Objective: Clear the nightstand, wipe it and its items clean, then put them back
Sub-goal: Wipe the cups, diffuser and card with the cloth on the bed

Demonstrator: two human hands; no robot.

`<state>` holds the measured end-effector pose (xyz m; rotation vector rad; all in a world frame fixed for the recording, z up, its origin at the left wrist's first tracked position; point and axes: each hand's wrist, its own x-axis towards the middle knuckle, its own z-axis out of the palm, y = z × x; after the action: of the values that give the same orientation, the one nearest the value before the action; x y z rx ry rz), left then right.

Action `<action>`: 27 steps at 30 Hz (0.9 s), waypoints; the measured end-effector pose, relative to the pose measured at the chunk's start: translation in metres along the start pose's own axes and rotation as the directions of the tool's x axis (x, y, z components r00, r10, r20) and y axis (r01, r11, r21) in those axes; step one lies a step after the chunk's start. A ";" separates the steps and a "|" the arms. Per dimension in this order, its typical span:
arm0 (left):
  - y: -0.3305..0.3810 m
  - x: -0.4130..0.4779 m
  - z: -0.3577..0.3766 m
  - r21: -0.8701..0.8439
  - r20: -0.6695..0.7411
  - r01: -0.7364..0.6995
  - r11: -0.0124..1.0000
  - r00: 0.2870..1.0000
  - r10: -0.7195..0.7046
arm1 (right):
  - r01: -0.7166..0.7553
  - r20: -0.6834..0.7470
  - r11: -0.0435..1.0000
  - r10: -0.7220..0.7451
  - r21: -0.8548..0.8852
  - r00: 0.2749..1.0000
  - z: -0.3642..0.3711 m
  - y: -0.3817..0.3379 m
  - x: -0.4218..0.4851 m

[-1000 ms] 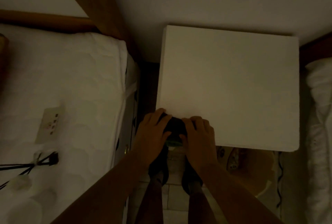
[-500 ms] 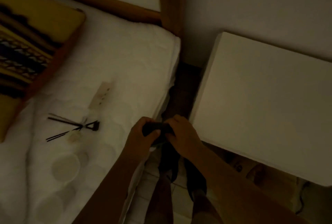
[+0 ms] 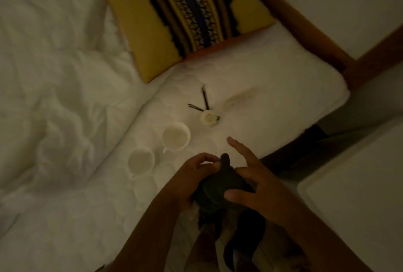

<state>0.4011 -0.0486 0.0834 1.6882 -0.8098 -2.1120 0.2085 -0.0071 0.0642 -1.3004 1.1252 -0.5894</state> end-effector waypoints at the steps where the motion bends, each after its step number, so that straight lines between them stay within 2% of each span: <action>1: -0.007 -0.009 -0.010 -0.052 -0.004 0.029 0.998 1.000 -0.029 | 0.000 0.022 0.998 -0.001 0.055 1.000 0.012 -0.009 0.005; 3: -0.020 -0.021 -0.022 -0.200 0.008 0.116 0.973 0.993 -0.116 | -0.074 0.061 0.977 0.063 0.198 0.996 0.034 -0.019 0.014; 5: -0.032 -0.030 -0.036 -0.249 -0.011 0.157 0.956 0.986 -0.165 | -0.182 0.066 0.946 0.170 0.267 0.983 0.060 -0.022 0.025; 7: -0.044 -0.033 -0.051 -0.156 -0.124 0.174 0.972 0.973 -0.194 | -0.246 0.028 0.921 0.249 0.300 0.968 0.084 -0.018 0.039; 9: -0.057 -0.031 -0.074 -0.014 -0.232 0.144 0.989 0.962 -0.144 | -0.265 0.020 0.888 0.278 0.377 0.960 0.106 -0.010 0.049; 12: -0.070 -0.027 -0.117 0.196 -0.338 0.108 0.975 0.940 -0.036 | -0.304 0.039 0.840 0.321 0.449 0.946 0.130 0.000 0.065; 14: -0.075 -0.022 -0.146 0.245 -0.425 0.046 0.968 0.903 0.064 | -0.342 0.053 0.804 0.364 0.486 0.930 0.144 0.006 0.076; 15: -0.078 -0.019 -0.158 0.308 -0.489 0.006 0.951 0.859 0.153 | -0.365 0.064 0.782 0.388 0.506 0.919 0.149 0.009 0.080; 17: -0.083 -0.010 -0.177 0.531 -0.575 -0.065 0.845 0.704 0.416 | -0.407 0.074 0.754 0.434 0.516 0.898 0.158 0.012 0.086; 18: -0.085 -0.004 -0.184 0.634 -0.546 -0.100 0.767 0.644 0.536 | -0.426 0.069 0.754 0.455 0.500 0.888 0.162 0.012 0.088; 19: -0.088 0.005 -0.188 0.714 -0.485 -0.113 0.691 0.632 0.605 | -0.440 0.058 0.766 0.471 0.469 0.880 0.165 0.013 0.090; 22: -0.092 0.027 -0.192 0.848 -0.320 -0.055 0.527 0.740 0.591 | -0.485 -0.005 0.830 0.506 0.277 0.863 0.173 0.013 0.094; 24: -0.092 0.039 -0.192 0.893 -0.255 -0.031 0.448 0.787 0.562 | -0.500 -0.037 0.854 0.509 0.148 0.860 0.178 0.012 0.096; 27: -0.090 0.048 -0.192 0.896 -0.227 -0.059 0.440 0.791 0.568 | -0.474 -0.066 0.879 0.476 0.041 0.877 0.184 0.013 0.095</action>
<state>0.5825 -0.0496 -0.0357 2.1004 -2.0236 -0.8335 0.4064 -0.0047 0.0018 -0.9331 1.4354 -0.2811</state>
